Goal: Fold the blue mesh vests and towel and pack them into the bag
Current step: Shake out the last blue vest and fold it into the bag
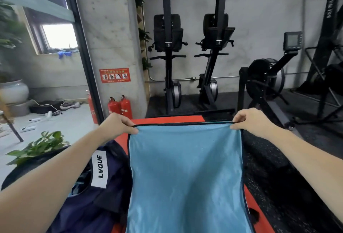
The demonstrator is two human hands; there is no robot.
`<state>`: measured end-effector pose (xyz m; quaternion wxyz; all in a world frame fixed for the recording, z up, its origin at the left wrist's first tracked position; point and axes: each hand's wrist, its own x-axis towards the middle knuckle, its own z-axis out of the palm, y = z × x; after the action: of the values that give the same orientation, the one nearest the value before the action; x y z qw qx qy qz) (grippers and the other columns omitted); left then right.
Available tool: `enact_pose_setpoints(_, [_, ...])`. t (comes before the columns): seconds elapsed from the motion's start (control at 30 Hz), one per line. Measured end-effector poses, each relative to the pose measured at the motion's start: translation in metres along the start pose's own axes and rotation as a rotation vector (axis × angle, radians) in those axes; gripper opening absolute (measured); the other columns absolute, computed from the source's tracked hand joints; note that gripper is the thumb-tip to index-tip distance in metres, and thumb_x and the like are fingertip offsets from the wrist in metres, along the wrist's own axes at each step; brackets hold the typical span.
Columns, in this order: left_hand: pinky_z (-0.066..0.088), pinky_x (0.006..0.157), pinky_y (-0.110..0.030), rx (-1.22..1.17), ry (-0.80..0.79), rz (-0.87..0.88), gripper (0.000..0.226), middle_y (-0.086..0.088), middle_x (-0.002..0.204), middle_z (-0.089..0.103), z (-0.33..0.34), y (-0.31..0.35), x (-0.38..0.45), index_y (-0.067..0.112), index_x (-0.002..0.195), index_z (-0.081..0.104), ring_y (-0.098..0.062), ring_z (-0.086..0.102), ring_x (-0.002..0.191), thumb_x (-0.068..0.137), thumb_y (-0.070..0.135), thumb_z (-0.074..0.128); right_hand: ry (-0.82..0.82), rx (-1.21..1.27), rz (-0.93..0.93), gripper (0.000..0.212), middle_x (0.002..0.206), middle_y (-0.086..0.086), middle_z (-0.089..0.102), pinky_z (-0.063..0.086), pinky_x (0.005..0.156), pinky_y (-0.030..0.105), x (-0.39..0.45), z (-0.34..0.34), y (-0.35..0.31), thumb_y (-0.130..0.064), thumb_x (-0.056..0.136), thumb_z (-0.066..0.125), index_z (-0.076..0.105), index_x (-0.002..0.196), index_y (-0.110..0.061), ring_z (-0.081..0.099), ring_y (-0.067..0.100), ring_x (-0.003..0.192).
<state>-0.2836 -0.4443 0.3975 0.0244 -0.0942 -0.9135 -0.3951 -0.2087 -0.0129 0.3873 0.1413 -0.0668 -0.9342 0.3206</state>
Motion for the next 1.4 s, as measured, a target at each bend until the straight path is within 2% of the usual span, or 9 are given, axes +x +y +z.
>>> enact_pose_setpoints(0.13, [0.041, 0.061, -0.022, 0.024, 0.048, 0.017, 0.015, 0.012, 0.059, 0.066, 0.0, 0.002, -0.008, 0.015, 0.074, 0.075, 0.002, 0.054, 0.053, 0.068, 0.01, 0.089, 0.024, 0.053, 0.019, 0.021, 0.073, 0.012, 0.071, 0.047, 0.051, 0.026, -0.006, 0.003, 0.003, -0.015, 0.077, 0.084, 0.064, 0.084, -0.013, 0.067, 0.016, 0.057])
enact_pose_setpoints(0.23, [0.05, 0.069, -0.028, 0.073, 0.147, 0.047, 0.021, 0.002, 0.075, 0.071, -0.005, 0.009, -0.017, 0.02, 0.075, 0.072, -0.018, 0.065, 0.074, 0.067, 0.008, 0.087, 0.052, 0.199, 0.037, 0.022, 0.09, 0.015, 0.064, 0.05, 0.043, 0.026, -0.018, -0.007, -0.005, -0.002, 0.082, 0.077, 0.06, 0.096, -0.011, 0.072, 0.024, 0.057])
enact_pose_setpoints(0.33, [0.049, 0.057, -0.024, 0.113, 0.174, 0.075, 0.027, 0.001, 0.072, 0.07, -0.011, 0.028, -0.035, 0.022, 0.087, 0.07, -0.014, 0.061, 0.058, 0.07, 0.004, 0.08, 0.015, 0.293, 0.072, 0.02, 0.096, 0.012, 0.063, 0.054, 0.046, 0.026, -0.033, -0.023, -0.017, 0.003, 0.086, 0.071, 0.066, 0.103, -0.006, 0.074, 0.03, 0.064])
enact_pose_setpoints(0.5, [0.054, 0.054, -0.022, -0.007, -0.051, -0.038, 0.019, -0.008, 0.062, 0.071, -0.025, 0.052, -0.069, 0.012, 0.09, 0.077, -0.015, 0.063, 0.051, 0.074, 0.004, 0.084, -0.138, 0.363, 0.139, 0.016, 0.096, 0.028, 0.07, 0.063, 0.069, 0.033, -0.062, -0.047, -0.029, 0.009, 0.088, 0.063, 0.063, 0.104, 0.005, 0.075, 0.032, 0.08])
enact_pose_setpoints(0.77, [0.037, 0.045, -0.022, 0.1, -0.277, -0.051, 0.017, -0.014, 0.061, 0.06, -0.026, 0.039, -0.096, 0.008, 0.079, 0.077, -0.016, 0.05, 0.048, 0.079, 0.023, 0.084, -0.408, 0.318, 0.159, 0.027, 0.088, 0.015, 0.068, 0.054, 0.054, 0.027, -0.089, -0.046, -0.017, -0.004, 0.086, 0.075, 0.061, 0.109, 0.001, 0.075, 0.03, 0.083])
enact_pose_setpoints(0.9, [0.052, 0.053, -0.02, 0.028, -0.243, -0.112, 0.018, -0.016, 0.07, 0.071, -0.013, 0.033, -0.08, -0.004, 0.08, 0.072, -0.021, 0.071, 0.062, 0.081, 0.011, 0.081, -0.441, 0.33, 0.171, 0.027, 0.091, 0.017, 0.069, 0.058, 0.06, 0.031, -0.073, -0.031, -0.012, -0.003, 0.086, 0.074, 0.061, 0.109, 0.001, 0.075, 0.033, 0.086])
enact_pose_setpoints(1.07, [0.051, 0.056, -0.015, 0.117, -0.055, -0.037, 0.016, -0.007, 0.065, 0.073, 0.004, 0.028, -0.039, 0.007, 0.068, 0.075, -0.01, 0.069, 0.057, 0.078, 0.017, 0.082, -0.372, 0.36, 0.2, 0.024, 0.105, 0.022, 0.068, 0.061, 0.064, 0.035, -0.032, -0.011, -0.008, -0.004, 0.089, 0.071, 0.059, 0.11, 0.0, 0.075, 0.032, 0.085])
enact_pose_setpoints(1.23, [0.06, 0.074, -0.03, 0.123, 0.137, 0.033, 0.011, 0.0, 0.069, 0.074, 0.014, 0.039, 0.018, 0.017, 0.069, 0.078, -0.016, 0.069, 0.071, 0.077, 0.024, 0.082, -0.176, 0.449, 0.188, 0.013, 0.097, 0.02, 0.07, 0.063, 0.066, 0.037, 0.024, -0.007, -0.007, -0.005, 0.091, 0.069, 0.061, 0.099, 0.0, 0.075, 0.03, 0.084])
enact_pose_setpoints(1.4, [0.052, 0.066, -0.029, 0.178, 0.208, 0.136, 0.021, -0.008, 0.073, 0.071, 0.009, 0.076, 0.07, 0.005, 0.075, 0.075, -0.023, 0.065, 0.07, 0.085, 0.023, 0.074, 0.021, 0.518, 0.177, 0.018, 0.1, 0.019, 0.069, 0.061, 0.053, 0.032, 0.084, -0.018, -0.019, -0.004, 0.089, 0.071, 0.063, 0.105, -0.002, 0.075, 0.03, 0.079])
